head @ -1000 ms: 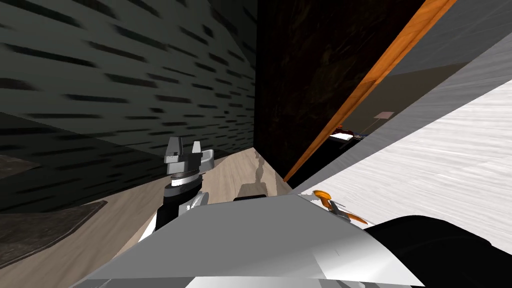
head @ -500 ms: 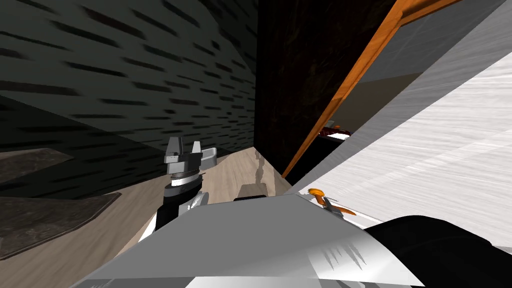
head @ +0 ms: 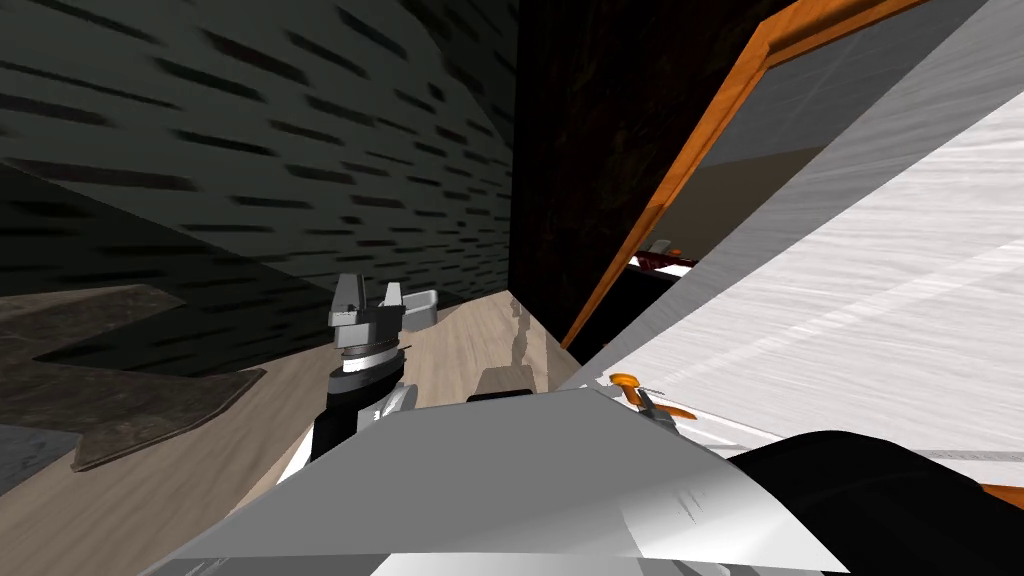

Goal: Pull the door open

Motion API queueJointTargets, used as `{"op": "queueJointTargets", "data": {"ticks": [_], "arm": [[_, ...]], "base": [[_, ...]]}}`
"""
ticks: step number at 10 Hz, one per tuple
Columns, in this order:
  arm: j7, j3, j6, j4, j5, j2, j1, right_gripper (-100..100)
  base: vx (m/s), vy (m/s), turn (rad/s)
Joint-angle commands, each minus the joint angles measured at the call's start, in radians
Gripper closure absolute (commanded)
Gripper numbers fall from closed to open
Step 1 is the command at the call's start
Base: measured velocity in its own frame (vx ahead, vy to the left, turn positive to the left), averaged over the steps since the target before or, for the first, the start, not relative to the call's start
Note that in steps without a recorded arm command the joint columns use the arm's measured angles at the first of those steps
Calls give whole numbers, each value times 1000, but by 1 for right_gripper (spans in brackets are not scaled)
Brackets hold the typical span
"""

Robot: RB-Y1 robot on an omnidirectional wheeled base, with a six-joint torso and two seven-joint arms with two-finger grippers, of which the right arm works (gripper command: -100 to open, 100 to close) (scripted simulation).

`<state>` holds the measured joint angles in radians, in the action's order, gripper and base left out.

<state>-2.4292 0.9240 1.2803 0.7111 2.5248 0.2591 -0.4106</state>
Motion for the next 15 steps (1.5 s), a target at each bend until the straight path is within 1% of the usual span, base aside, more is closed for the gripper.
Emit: {"op": "queueJointTargets", "data": {"ticks": [1,6,7,8,10,15], "arm": [[2,-9,21,3,-11,6,-4,100],[11,-41,62,16,-44,13,-7,100],[12,-41,55,13,-42,10,-7,100],[14,-54,71,17,-52,11,-9,100],[15,-64,84,20,-61,14,-11,100],[17,-106,137,33,-93,22,-18,100]], "base": [[-187,0,4],[-188,-7,10],[-73,5,1],[-130,-12,20],[-179,-49,30],[-189,-44,20]]}}
